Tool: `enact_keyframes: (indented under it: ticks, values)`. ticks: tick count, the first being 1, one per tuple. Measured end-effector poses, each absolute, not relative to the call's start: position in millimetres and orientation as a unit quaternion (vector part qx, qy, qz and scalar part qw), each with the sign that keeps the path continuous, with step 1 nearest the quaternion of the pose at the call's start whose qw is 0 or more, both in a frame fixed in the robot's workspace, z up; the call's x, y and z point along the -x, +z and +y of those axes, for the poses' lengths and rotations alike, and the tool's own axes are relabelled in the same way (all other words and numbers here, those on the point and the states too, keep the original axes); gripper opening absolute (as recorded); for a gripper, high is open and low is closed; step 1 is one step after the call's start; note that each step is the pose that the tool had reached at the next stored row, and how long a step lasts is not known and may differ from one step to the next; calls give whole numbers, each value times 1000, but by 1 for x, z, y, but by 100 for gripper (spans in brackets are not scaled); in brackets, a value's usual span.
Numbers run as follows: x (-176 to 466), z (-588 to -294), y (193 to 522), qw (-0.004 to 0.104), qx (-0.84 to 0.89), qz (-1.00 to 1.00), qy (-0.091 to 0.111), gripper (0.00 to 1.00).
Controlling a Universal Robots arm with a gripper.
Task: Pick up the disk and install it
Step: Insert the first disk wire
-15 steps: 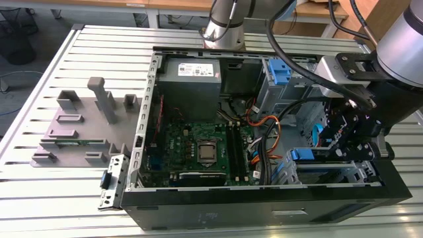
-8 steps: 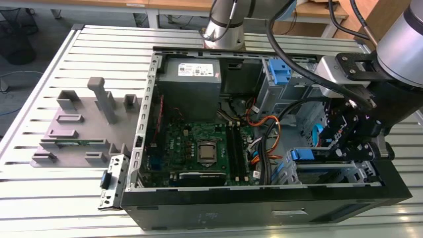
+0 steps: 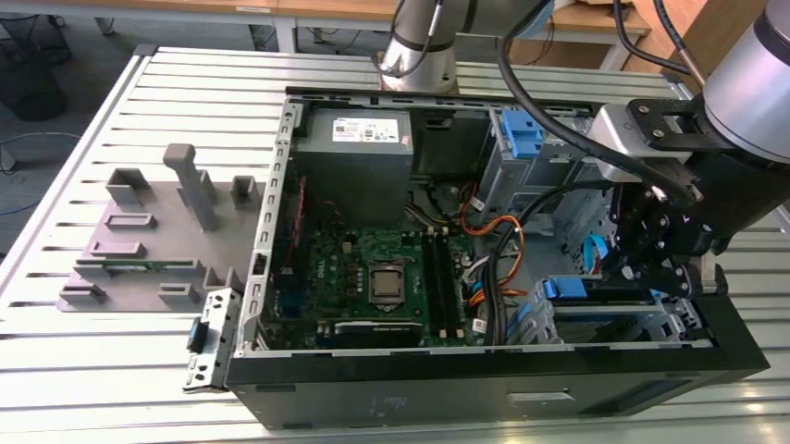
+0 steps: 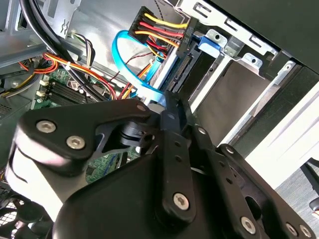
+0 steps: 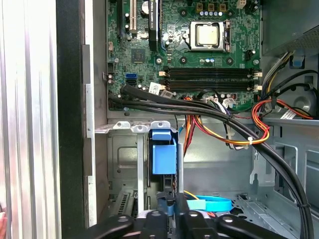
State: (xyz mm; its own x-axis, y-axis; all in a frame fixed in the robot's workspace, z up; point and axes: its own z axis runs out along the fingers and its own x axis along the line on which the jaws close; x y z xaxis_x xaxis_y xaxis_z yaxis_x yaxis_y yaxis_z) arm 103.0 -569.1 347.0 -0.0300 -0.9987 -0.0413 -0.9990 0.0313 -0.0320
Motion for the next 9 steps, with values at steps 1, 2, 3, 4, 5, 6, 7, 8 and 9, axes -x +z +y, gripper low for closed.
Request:
enact_keyframes:
  ticks: [1, 2, 3, 4, 5, 6, 7, 8, 9]
  values:
    - [-103, -569, 347, 26, 696, 718, 3, 17]
    - [-103, -569, 347, 26, 696, 718, 3, 16]
    - [-103, -569, 347, 26, 696, 718, 3, 16]
    - [-103, -569, 347, 26, 696, 718, 3, 16]
    - [-103, -569, 347, 26, 696, 718, 3, 16]
    - [-103, -569, 347, 26, 696, 718, 3, 16]
    - [-103, -570, 347, 26, 696, 718, 3, 16]
    - [-103, -571, 347, 26, 696, 718, 3, 16]
    - [-103, -571, 347, 26, 696, 718, 3, 16]
